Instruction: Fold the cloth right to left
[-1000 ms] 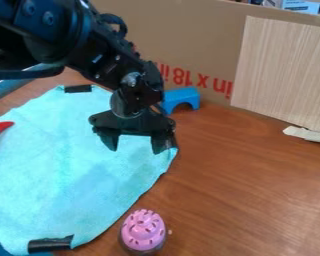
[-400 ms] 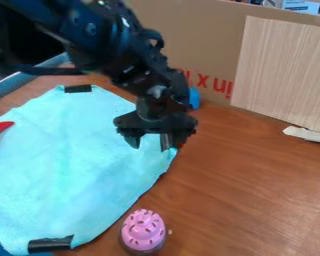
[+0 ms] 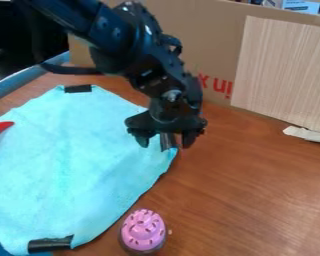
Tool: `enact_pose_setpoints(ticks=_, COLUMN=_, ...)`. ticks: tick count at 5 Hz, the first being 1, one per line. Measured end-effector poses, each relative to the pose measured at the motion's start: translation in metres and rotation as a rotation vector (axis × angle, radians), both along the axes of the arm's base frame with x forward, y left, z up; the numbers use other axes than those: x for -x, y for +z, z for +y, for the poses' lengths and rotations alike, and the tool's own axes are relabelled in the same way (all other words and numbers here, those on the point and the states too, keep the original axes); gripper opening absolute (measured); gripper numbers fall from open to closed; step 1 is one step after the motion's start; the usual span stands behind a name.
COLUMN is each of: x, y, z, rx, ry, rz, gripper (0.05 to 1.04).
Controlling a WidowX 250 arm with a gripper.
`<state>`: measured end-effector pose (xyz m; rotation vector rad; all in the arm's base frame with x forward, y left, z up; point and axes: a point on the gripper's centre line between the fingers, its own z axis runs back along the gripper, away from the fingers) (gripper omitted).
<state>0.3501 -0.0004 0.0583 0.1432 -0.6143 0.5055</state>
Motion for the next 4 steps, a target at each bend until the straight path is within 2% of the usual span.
enact_pose_setpoints(ticks=2, x=-0.01, y=-0.006, z=-0.001, rx=-0.02, ry=0.025, rz=-0.005, gripper=0.973)
enact_pose_setpoints(ticks=3, x=-0.011, y=-0.011, z=0.002, rx=-0.039, ry=0.038, rz=-0.011, gripper=0.701)
enact_pose_setpoints(ticks=4, x=-0.008, y=-0.014, z=0.001, rx=-0.056, ry=0.026, rz=-0.015, gripper=0.387)
